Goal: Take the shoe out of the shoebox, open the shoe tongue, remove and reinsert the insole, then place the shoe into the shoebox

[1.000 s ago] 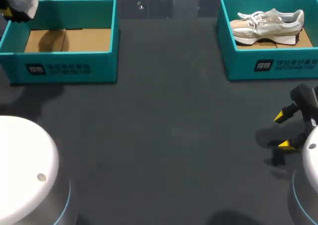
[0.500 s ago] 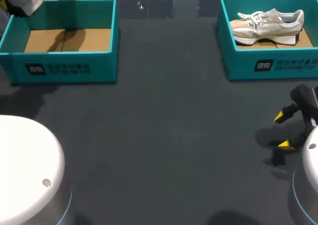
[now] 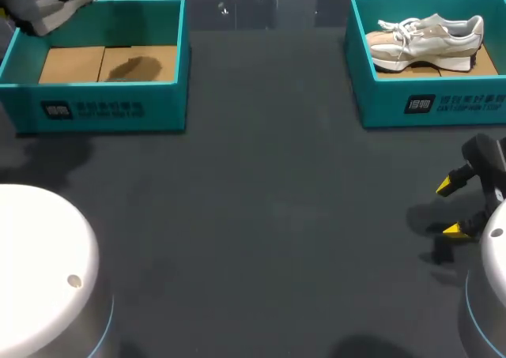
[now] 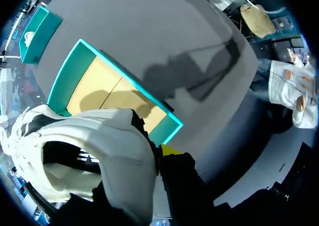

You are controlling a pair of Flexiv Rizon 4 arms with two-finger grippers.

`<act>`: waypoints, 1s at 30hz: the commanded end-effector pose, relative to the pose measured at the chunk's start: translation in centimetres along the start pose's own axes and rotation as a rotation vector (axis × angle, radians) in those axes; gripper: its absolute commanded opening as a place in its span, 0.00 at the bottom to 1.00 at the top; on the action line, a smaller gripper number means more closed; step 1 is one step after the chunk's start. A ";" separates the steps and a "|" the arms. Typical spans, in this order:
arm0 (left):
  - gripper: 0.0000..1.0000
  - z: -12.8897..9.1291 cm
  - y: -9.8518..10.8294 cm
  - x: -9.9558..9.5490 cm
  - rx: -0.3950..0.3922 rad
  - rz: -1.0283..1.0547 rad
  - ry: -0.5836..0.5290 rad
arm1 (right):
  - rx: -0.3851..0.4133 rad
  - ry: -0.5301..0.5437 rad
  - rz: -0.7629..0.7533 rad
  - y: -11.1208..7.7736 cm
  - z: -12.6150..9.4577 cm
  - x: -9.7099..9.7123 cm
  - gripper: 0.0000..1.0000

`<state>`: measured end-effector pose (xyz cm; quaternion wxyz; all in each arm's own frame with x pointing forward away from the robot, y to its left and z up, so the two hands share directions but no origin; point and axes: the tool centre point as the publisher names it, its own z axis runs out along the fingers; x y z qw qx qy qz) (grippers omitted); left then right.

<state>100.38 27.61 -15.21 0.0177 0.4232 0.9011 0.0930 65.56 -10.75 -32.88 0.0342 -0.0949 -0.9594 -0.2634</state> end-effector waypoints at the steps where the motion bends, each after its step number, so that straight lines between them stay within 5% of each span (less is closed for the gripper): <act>1: 0.00 0.9 2.8 0.0 0.049 0.195 0.035 | 0.003 -0.003 0.001 0.0 0.0 0.2 1.00; 4: 0.00 1.5 4.0 0.1 -0.017 0.370 0.072 | 0.003 -0.003 0.001 0.0 0.0 0.2 1.00; 14: 0.00 1.5 4.0 0.1 -0.017 0.370 0.072 | 0.003 -0.003 0.001 0.0 0.0 0.2 1.00; 22: 0.00 4.4 5.1 -1.1 -0.069 0.637 0.044 | 0.003 -0.003 0.001 0.0 0.0 0.2 1.00; 30: 0.00 4.4 5.1 -1.1 -0.069 0.637 0.044 | 0.003 -0.003 0.001 0.0 0.0 0.2 1.00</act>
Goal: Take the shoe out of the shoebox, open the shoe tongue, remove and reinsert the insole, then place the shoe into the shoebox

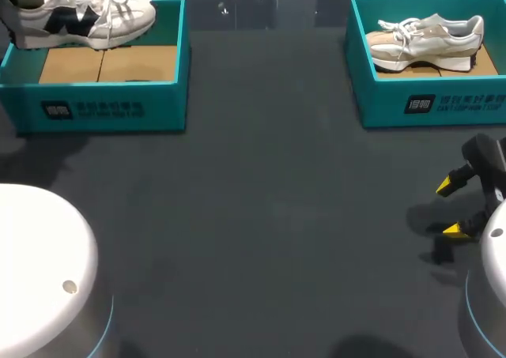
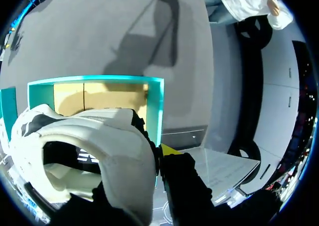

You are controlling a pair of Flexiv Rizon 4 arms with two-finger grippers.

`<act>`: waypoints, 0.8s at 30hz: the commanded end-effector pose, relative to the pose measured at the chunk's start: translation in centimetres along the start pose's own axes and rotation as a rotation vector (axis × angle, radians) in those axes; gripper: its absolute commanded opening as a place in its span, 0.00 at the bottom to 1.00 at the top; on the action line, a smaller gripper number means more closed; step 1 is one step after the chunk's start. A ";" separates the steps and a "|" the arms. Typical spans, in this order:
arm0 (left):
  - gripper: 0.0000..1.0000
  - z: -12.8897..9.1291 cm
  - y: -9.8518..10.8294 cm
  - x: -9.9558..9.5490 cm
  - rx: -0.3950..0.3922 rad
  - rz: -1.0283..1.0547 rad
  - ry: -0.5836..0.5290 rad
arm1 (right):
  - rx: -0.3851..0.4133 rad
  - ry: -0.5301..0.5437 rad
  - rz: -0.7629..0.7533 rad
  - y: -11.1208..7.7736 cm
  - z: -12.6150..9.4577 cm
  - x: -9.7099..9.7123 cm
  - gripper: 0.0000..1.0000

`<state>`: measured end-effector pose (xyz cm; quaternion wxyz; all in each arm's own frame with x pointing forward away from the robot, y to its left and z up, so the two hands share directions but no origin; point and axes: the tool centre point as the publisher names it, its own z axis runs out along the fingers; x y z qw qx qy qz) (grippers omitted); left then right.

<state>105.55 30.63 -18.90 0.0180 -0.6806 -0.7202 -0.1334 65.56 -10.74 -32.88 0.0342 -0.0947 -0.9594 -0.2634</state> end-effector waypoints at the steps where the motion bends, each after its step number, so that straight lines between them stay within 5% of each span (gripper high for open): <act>1: 0.00 -0.3 0.0 0.1 -0.001 0.001 0.000 | 0.003 -0.003 0.001 0.0 0.0 0.2 1.00; 24: 0.00 6.6 -0.6 -2.0 0.063 0.062 0.085 | 0.003 -0.003 0.001 0.0 0.0 0.2 1.00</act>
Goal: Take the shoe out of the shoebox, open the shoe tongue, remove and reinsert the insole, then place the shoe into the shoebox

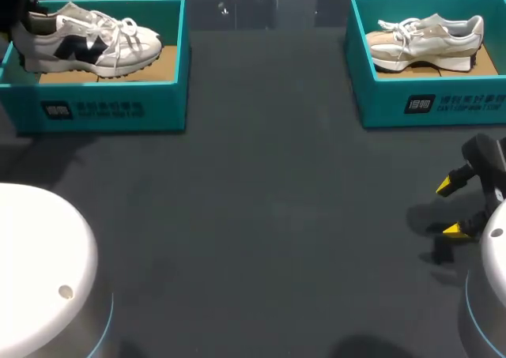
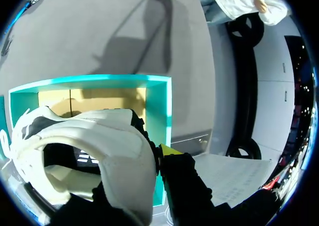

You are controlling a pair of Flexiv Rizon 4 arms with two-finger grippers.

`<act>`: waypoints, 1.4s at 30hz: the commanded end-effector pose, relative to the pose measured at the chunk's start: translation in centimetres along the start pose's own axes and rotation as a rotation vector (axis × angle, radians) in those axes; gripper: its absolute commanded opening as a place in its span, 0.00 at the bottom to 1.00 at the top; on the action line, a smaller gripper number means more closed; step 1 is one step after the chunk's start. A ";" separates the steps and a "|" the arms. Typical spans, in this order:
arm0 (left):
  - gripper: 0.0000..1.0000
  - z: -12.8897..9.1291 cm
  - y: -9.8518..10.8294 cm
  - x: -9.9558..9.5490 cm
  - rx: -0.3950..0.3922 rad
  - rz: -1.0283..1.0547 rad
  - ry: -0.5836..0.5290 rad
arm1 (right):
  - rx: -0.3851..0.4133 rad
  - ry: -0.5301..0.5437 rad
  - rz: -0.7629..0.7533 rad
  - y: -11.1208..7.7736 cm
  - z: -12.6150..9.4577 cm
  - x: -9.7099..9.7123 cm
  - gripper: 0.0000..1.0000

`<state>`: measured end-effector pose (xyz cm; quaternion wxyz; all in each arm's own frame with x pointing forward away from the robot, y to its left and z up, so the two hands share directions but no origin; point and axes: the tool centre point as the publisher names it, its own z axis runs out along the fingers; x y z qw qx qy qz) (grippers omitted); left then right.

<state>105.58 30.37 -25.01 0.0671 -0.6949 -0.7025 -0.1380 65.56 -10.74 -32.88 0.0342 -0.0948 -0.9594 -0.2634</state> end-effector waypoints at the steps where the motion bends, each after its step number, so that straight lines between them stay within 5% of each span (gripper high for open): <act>1: 0.00 1.0 0.5 -0.6 0.014 0.008 0.012 | 0.003 -0.003 0.001 0.0 0.0 0.2 1.00; 42: 0.00 7.6 -1.4 -4.7 0.110 0.045 0.050 | 0.003 -0.003 0.001 0.0 0.0 0.2 1.00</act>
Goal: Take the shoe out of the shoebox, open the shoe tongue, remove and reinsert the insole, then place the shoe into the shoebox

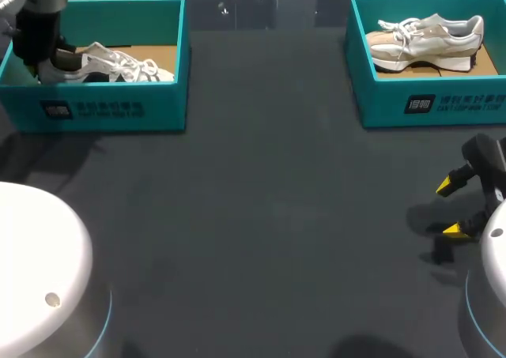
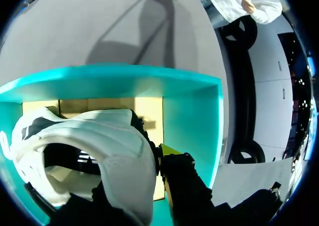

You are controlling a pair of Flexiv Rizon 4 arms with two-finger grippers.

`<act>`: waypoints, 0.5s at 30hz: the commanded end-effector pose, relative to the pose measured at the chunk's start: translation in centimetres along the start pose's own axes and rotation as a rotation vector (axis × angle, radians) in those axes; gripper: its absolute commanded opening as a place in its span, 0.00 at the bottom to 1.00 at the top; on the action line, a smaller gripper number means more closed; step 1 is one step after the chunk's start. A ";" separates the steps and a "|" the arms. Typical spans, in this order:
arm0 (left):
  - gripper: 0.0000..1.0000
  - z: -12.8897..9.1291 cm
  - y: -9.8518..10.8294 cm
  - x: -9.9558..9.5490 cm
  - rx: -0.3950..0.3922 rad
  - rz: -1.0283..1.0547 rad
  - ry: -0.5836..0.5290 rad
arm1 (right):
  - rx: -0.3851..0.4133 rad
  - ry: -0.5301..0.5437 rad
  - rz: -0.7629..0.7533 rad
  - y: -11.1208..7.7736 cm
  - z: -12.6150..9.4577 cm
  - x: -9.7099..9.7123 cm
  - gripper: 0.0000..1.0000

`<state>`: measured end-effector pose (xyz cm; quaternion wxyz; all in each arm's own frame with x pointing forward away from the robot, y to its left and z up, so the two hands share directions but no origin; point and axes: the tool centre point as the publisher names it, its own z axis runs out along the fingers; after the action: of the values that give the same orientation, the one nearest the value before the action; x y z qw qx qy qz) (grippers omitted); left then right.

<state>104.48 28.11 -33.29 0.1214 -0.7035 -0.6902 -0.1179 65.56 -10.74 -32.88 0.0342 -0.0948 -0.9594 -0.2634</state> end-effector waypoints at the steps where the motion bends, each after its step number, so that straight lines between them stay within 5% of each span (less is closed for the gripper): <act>1: 0.00 0.6 0.6 -0.2 0.012 -0.002 0.003 | 0.003 -0.003 0.001 0.0 0.0 0.2 1.00; 15: 0.18 2.4 0.4 -0.4 0.002 0.001 0.006 | 0.003 -0.003 0.001 0.0 0.0 0.2 1.00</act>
<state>104.83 28.58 -35.32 0.1247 -0.7032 -0.6901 -0.1175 65.56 -10.74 -32.88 0.0342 -0.0948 -0.9594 -0.2634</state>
